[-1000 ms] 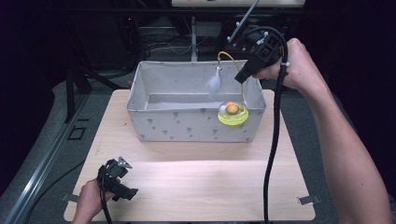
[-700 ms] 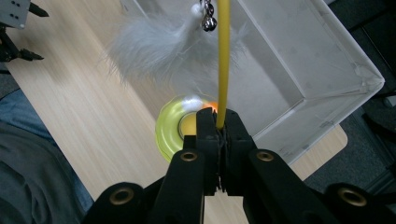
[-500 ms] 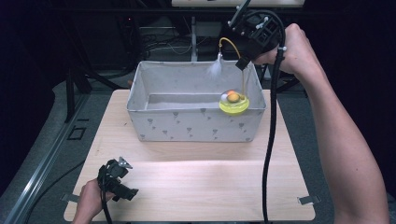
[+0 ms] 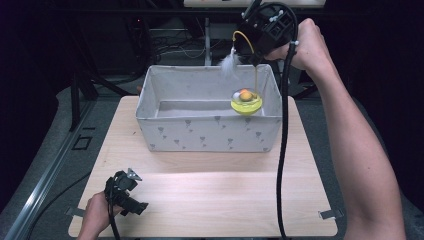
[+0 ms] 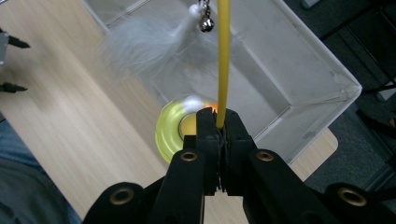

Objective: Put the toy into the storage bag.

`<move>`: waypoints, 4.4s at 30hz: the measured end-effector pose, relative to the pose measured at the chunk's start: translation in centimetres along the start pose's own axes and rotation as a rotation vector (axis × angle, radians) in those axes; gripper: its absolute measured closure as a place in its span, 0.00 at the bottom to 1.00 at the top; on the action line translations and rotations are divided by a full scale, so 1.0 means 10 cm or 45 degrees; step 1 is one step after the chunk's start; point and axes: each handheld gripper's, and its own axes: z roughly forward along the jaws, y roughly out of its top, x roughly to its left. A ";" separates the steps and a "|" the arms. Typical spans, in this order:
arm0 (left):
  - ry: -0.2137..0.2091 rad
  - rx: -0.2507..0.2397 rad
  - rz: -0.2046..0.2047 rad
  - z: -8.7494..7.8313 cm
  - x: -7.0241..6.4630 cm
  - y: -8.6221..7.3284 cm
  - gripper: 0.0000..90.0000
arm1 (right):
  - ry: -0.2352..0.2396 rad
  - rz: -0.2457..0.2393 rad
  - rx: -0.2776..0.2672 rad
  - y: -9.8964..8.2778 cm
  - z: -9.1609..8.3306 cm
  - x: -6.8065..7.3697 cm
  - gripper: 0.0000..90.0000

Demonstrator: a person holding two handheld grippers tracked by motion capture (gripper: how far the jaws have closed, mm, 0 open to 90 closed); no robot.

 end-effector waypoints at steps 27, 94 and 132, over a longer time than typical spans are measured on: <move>-0.009 -0.002 0.004 0.00 0.00 0.00 0.00 | -0.031 0.115 -0.046 0.08 0.38 -0.33 0.98; -0.018 0.008 0.016 0.02 -0.02 0.01 0.00 | 0.028 0.183 0.002 -0.36 1.25 -0.55 0.98; -0.018 0.017 0.025 0.03 -0.03 0.03 0.00 | 0.088 0.258 0.131 -0.91 1.66 -0.66 0.98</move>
